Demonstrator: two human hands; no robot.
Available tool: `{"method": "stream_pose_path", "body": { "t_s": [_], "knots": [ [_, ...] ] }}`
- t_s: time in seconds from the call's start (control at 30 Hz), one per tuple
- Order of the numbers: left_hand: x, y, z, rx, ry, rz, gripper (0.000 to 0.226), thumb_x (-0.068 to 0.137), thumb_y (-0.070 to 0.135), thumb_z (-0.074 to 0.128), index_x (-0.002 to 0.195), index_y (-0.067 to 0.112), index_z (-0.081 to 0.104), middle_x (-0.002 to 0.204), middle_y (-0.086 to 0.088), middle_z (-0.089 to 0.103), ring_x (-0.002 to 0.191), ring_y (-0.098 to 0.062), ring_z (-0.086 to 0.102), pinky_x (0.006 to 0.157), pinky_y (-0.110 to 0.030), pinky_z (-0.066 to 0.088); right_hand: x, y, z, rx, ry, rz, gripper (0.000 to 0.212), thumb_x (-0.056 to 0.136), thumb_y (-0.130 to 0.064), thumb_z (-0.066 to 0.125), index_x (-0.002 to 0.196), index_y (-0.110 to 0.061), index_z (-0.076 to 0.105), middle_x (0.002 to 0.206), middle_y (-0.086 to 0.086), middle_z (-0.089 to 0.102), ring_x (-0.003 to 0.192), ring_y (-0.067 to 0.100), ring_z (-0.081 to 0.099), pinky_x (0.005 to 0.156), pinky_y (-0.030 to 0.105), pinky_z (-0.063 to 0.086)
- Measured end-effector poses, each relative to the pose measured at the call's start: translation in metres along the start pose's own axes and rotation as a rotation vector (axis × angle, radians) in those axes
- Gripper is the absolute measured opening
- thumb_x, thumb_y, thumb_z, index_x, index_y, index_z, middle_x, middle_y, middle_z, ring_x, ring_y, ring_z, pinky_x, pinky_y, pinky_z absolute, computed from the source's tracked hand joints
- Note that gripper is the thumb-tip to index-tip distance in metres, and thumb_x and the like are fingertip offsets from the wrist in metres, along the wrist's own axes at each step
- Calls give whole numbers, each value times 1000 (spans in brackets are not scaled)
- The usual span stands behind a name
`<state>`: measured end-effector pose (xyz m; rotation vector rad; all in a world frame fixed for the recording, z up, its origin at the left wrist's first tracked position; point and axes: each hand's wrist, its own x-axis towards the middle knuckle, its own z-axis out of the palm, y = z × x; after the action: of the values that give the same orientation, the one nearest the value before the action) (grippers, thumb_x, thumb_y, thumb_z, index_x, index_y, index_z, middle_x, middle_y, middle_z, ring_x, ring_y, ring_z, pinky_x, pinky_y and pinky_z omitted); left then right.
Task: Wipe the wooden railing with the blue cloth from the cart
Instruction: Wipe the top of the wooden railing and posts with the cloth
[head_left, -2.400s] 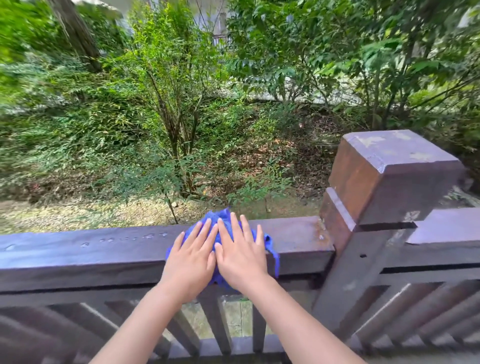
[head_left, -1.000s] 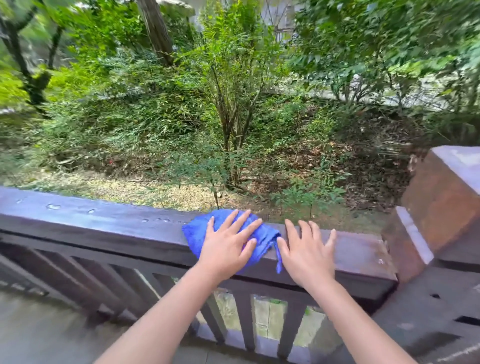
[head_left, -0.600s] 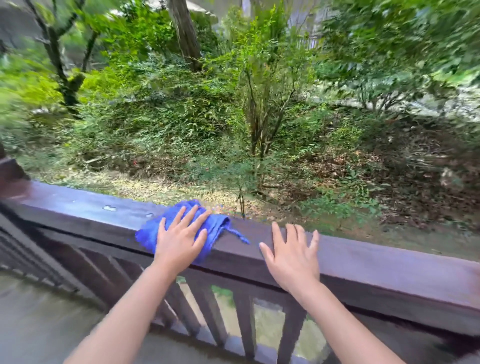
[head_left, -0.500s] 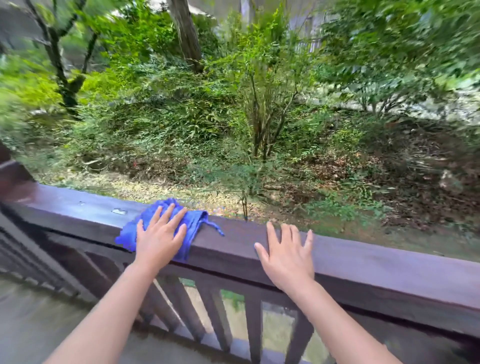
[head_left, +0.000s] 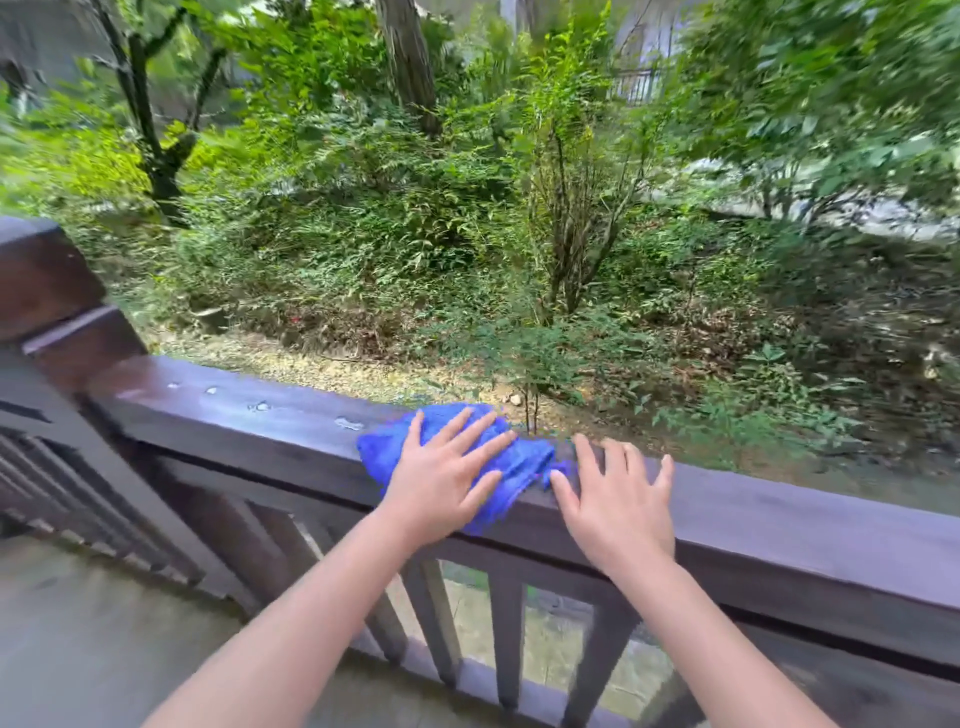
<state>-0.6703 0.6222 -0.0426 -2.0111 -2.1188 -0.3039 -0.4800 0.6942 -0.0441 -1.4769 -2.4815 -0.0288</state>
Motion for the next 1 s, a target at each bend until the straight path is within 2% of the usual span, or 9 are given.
{"method": "stream_pose_path", "body": {
  "t_s": [0.07,0.2,0.37,0.47,0.6,0.67,0.77,0.87,1.0],
  "knots": [
    [-10,-41,-4,20,28,-57,48,86,50,31,131,38,43,142,6,47,134,-19,40,104,-64,27,-1,0,-1,-14,12,-2,70,84,-60,12,138,-23,35,130,7,52,127,26,41,107,60,22],
    [-14,-97,-7,-6,28,-295,56,80,54,25,133,41,40,147,9,39,140,-13,28,111,-59,19,0,-5,-4,-21,12,17,74,82,-60,13,136,-18,41,126,10,56,123,29,46,105,64,25],
    [2,-59,6,-12,7,-605,51,87,48,33,137,40,30,156,6,21,144,-16,11,108,-66,6,15,-59,5,18,-79,-79,66,89,-54,29,141,-14,29,132,12,48,126,30,39,110,61,17],
    [-1,-44,7,-9,-4,-514,51,88,47,29,139,41,26,156,8,19,145,-15,10,109,-65,6,25,-94,8,40,-86,-155,62,90,-46,35,140,-10,31,130,14,51,122,31,44,111,59,20],
    [-21,-73,-5,21,38,-224,50,86,46,28,135,39,38,149,7,36,140,-18,26,108,-64,21,33,-115,12,46,-48,-198,62,84,-42,33,132,-5,45,122,16,59,115,31,54,104,61,31],
    [-30,-99,-9,101,48,-99,48,87,43,32,133,38,42,145,6,40,139,-21,28,108,-65,13,34,-125,11,63,-40,-216,66,81,-44,27,128,-4,51,116,16,63,110,31,58,99,62,37],
    [-36,-143,-16,145,26,-95,47,87,43,31,133,40,41,146,9,36,141,-23,20,108,-61,-1,39,-141,12,69,-45,-250,69,80,-46,25,126,-3,53,112,17,65,106,33,60,95,62,41],
    [-40,-195,-20,81,-29,-273,51,84,48,26,134,46,34,151,10,31,143,-16,12,110,-62,1,46,-159,15,60,-95,-287,73,81,-49,18,133,-4,45,120,17,60,114,32,55,100,60,37],
    [-48,-260,-17,21,-27,-663,50,86,51,32,135,48,30,156,7,19,145,-15,6,113,-61,2,58,-195,28,71,-141,-343,72,87,-53,18,142,-7,27,134,15,48,125,31,42,107,59,26]
  ]
}}
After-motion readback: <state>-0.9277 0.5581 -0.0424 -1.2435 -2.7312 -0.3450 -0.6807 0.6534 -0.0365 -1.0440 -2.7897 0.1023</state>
